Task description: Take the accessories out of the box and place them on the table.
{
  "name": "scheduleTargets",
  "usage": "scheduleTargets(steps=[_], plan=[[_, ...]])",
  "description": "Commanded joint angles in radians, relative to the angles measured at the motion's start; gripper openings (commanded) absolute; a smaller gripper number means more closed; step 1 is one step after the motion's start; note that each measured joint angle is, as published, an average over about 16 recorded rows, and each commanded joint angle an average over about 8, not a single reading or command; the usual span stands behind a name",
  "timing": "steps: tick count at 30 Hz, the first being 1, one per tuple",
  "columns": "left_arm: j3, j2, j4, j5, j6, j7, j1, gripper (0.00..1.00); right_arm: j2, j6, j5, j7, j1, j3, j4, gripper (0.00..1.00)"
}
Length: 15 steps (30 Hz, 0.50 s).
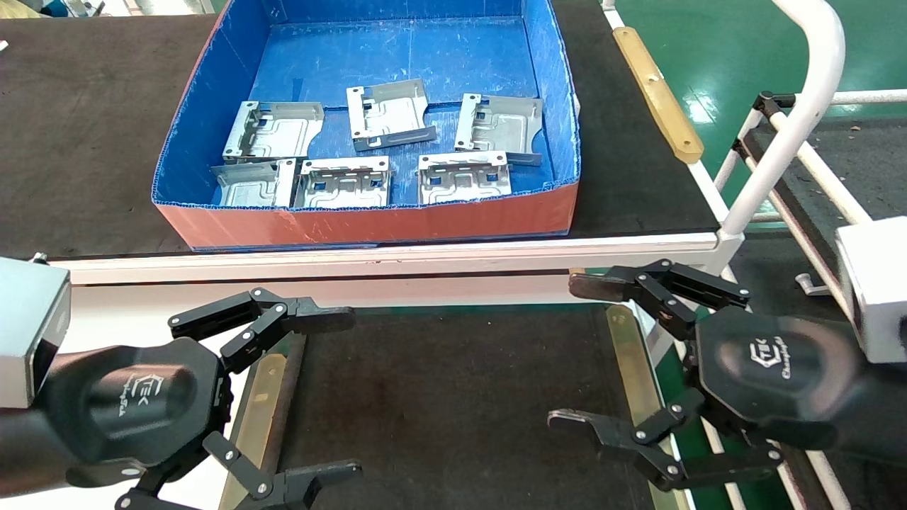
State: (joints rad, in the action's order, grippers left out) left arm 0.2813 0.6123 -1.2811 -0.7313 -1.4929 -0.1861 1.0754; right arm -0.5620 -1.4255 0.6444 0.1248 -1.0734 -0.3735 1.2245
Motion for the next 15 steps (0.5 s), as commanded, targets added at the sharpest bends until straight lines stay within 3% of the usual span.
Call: scheduleTargets(steps=[1,8,15], plan=[[0.000,0.000,-0.001,0.001,-0.001,0.000,0.000,1.00,0.000,0.000,0.000,0.000,0.000,0.000,0.000,1.00],[0.004,0.001,0.021,-0.022,0.029,-0.013,0.012,1.00,0.000,0.000,0.000,0.000,0.000,0.000,0.000,1.00],[0.017,0.020,0.037,-0.077,0.138,-0.082,0.062,1.00,0.000,0.000,0.000,0.000,0.000,0.000,0.000,1.00]])
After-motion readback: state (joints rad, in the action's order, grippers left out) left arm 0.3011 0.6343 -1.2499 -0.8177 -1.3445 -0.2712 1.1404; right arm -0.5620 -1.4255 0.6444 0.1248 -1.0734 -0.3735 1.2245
